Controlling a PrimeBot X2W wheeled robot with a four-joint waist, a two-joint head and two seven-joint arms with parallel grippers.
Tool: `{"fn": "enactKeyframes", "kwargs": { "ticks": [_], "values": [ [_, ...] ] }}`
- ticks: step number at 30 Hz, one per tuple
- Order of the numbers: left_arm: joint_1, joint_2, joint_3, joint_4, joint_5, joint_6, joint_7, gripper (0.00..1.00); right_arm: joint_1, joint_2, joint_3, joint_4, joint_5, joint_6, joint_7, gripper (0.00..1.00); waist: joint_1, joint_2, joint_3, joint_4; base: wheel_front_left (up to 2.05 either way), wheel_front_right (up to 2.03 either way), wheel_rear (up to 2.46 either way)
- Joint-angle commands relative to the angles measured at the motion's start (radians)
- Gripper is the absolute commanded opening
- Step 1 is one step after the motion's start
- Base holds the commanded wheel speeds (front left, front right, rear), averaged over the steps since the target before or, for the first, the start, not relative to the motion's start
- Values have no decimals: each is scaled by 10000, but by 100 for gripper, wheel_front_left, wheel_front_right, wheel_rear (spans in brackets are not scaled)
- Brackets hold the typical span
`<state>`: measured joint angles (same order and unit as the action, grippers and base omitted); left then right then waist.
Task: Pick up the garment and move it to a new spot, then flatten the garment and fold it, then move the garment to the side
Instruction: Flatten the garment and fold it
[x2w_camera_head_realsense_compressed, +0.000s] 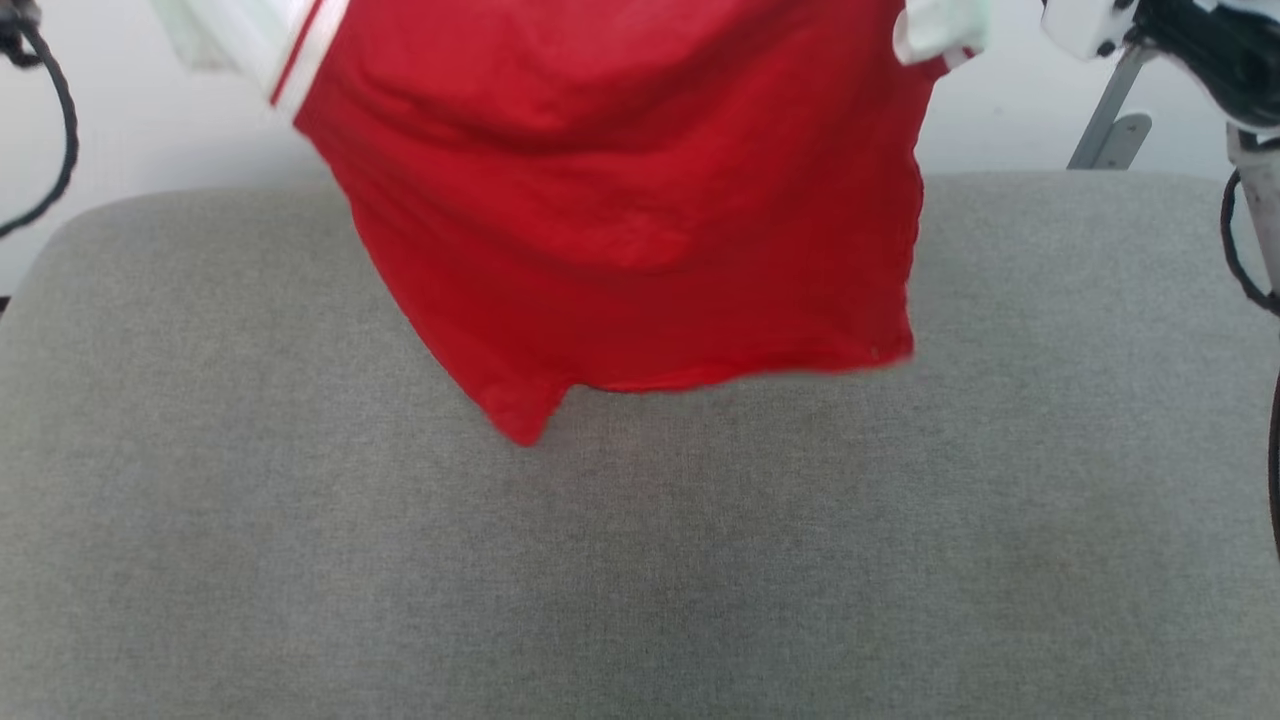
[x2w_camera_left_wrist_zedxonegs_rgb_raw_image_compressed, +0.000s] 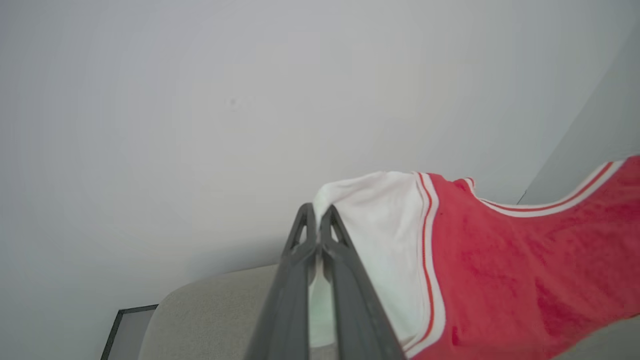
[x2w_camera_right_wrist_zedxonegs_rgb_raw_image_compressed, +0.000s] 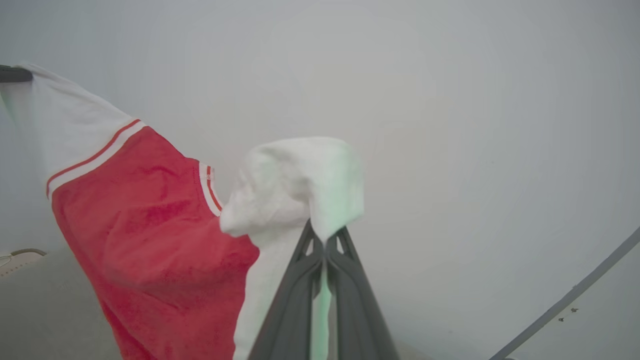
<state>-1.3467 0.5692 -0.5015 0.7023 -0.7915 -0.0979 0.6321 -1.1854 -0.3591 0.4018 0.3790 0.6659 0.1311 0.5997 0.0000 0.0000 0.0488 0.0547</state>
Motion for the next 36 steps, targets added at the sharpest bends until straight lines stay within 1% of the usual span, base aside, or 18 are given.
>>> {"fn": "enactKeyframes", "kwargs": {
  "ticks": [1,3,5,6,10,12,18,22,24,26,29,30,31,34,36],
  "values": [
    [-239,-60,68,-39,25,1,-192,0,-269,15,17,270,-195,-7,-290,0,0,0,221,11,0,0,0],
    [-277,-87,76,-31,29,-6,-276,0,-352,50,60,409,-258,-7,-417,0,0,0,327,12,0,0,0],
    [-471,-117,108,-61,106,-47,-629,0,-578,135,132,706,-444,-7,-712,0,0,0,585,18,0,0,0],
    [-668,-195,129,-33,180,-87,-1023,0,-895,180,237,1050,-665,-7,-1070,0,0,0,926,36,0,0,0],
    [-1284,-346,106,97,402,-160,-2022,0,-1705,299,467,1910,-1290,-7,-2132,0,0,0,1687,79,0,0,0],
    [-1642,-456,46,260,563,-208,-2516,0,-2203,351,526,2412,-1733,-7,-2885,0,0,0,2088,101,0,0,0],
    [-2852,-614,-78,813,1150,-280,-4701,0,-3622,784,481,4216,-3251,-9,-5282,0,0,0,3154,155,0,0,0],
    [-3628,-770,-63,1005,1419,-317,-6543,0,-4645,915,40,5277,-4556,-9,-7037,0,0,0,3781,244,0,0,0],
    [-3782,-886,-143,1081,1397,-319,-7402,0,-4976,1063,-253,5763,-5243,-9,-7736,0,0,0,4039,320,0,0,0],
    [-3726,-924,-371,1039,1300,-320,-8141,0,-5161,1215,-433,6284,-5853,-9,-8055,0,0,0,4207,418,0,0,0],
    [-3349,-769,-802,1056,1150,-319,-8724,0,-5037,1417,-590,6875,-6377,-9,-8311,0,0,0,4343,523,0,0,0],
    [-3198,-711,-983,1100,1199,-320,-8817,0,-4954,1481,-619,7045,-6439,-9,-8355,0,0,0,4368,562,0,0,0],
    [-2980,-770,-1060,1187,979,-320,-8868,0,-4824,1523,-491,7234,-6637,-9,-8392,0,0,0,4373,587,0,0,0],
    [-2168,-900,-1653,1319,493,-324,-8904,0,-4254,1702,-267,7753,-6616,-9,-8431,0,0,0,4281,651,0,0,0],
    [-1600,-818,-2130,1488,11,-322,-8569,0,-3722,1928,-116,8113,-6217,-9,-8361,0,0,0,4143,686,0,0,0]
  ]
}}
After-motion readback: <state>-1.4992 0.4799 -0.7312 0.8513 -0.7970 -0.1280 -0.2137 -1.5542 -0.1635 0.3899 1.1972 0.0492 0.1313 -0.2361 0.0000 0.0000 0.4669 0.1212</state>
